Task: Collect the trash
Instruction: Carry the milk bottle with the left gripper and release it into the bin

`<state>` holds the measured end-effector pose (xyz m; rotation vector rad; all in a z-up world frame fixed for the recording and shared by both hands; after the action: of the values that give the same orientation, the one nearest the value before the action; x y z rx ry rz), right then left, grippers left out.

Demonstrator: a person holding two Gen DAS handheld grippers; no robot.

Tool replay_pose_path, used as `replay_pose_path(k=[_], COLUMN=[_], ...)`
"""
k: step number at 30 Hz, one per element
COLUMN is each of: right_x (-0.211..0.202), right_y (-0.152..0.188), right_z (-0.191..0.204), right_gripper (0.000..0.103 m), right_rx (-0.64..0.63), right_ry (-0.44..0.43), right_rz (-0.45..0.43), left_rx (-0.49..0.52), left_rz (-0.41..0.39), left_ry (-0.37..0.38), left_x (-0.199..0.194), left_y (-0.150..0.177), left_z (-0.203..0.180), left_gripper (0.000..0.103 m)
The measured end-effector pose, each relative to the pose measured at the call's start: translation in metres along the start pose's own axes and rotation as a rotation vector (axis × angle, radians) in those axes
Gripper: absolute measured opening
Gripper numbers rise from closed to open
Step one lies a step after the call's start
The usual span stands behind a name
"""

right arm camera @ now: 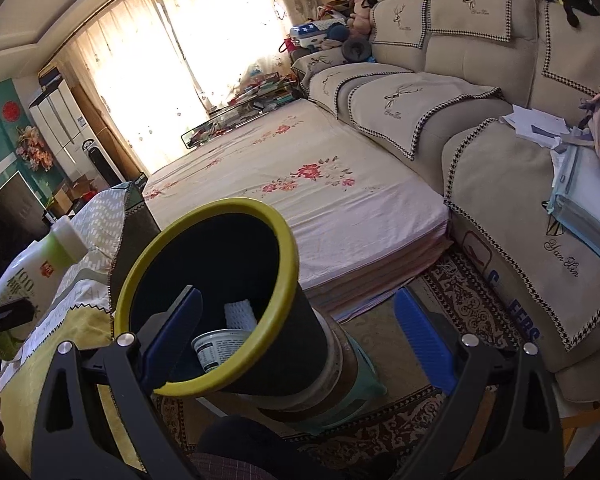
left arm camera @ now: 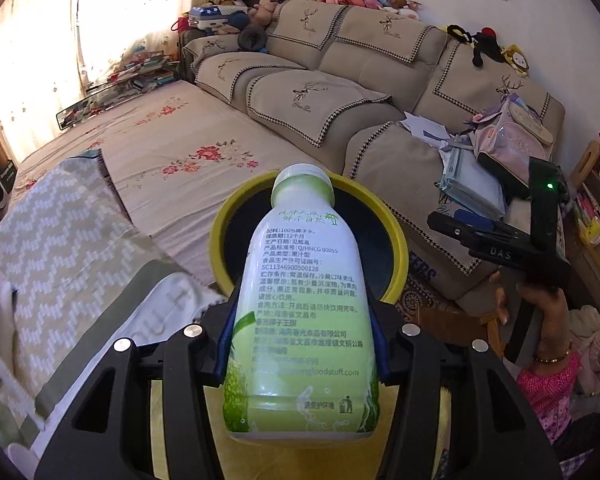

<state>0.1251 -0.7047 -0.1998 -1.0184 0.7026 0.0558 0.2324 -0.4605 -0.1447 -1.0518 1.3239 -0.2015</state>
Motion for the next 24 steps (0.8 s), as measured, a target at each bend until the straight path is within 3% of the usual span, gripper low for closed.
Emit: replay_pose_path(k=[3, 6, 9, 16, 21, 24], right_x=[0.001, 0.003, 0.003, 0.005, 0.006, 0.006], right_y=[0.002, 0.006, 0.008, 0.009, 0.013, 0.016], right_z=[-0.013, -0.017, -0.016, 0.003, 0.031, 0.055], right_gripper=[0.092, 0.092, 0.092, 0.092, 0.092, 0.092], right_rx=[0.02, 0.026, 0.024, -0.003, -0.047, -0.083], right_ry=[0.008, 0.011, 0.004, -0.022, -0.056, -0.086], right_rz=[0.007, 0.016, 0.019, 0.025, 0.038, 0.045], left_rx=[-0.004, 0.006, -0.011, 0.011, -0.049, -0.09], left_rz=[0.028, 0.016, -0.03, -0.133, -0.218, -0.262], left_ry=[0.014, -0.022, -0.047, -0.1, -0.141, -0.206], left_x=[0.036, 0.057, 0.054, -0.014, -0.084, -0.125], left_y=[-0.013, -0.026, -0.038, -0.03, -0.003, 0.022], left_z=[-0.008, -0.011, -0.012, -0.015, -0.002, 0.01], left_gripper=[0.052, 0.052, 0.069, 0.078, 0.085, 0.086])
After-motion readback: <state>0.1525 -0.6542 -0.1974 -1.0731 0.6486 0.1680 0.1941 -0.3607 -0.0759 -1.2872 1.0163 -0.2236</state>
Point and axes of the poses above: each gripper's, at about its wrist camera, not at the fingertips, and x roughly the way its jaws point, z to its left, y to its underside, the point moved 10 cm from there along x, roughly the way its jaws point, and after that the axes turned 7 degrees about -z, right-handed, at the moved point
